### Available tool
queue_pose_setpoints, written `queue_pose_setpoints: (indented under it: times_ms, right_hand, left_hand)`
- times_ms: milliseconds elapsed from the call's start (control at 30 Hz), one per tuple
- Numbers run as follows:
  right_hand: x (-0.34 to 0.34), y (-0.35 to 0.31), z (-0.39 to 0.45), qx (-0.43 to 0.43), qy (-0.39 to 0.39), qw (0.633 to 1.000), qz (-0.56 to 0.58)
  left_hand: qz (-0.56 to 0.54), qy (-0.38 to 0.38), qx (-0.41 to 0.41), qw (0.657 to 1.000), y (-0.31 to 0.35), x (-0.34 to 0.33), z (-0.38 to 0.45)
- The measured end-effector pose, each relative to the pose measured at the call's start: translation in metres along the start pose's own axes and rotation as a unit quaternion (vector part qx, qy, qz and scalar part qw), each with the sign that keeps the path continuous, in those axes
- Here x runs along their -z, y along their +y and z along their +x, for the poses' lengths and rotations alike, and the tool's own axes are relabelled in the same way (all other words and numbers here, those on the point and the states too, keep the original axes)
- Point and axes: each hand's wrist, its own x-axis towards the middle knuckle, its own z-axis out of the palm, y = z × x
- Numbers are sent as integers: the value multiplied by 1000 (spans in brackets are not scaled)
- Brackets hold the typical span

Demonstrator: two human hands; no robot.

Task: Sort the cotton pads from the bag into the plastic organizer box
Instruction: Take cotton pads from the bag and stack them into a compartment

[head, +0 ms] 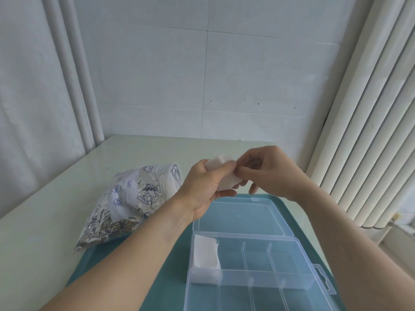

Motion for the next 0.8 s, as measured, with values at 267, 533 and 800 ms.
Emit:
queue_pose_setpoints:
  times_ms: [267,533,800]
  right_hand:
    - [-2,-1,0,-42,-6,999,26]
    - [10,-3,1,-63,87,987,117]
    - [-5,-6,-2,-42,45,994,87]
  left_hand:
    - [30,57,1,998,-1,2,2]
    - [-39,100,38,993,0,6,5]
    - [-124,21,113,986,3,2,2]
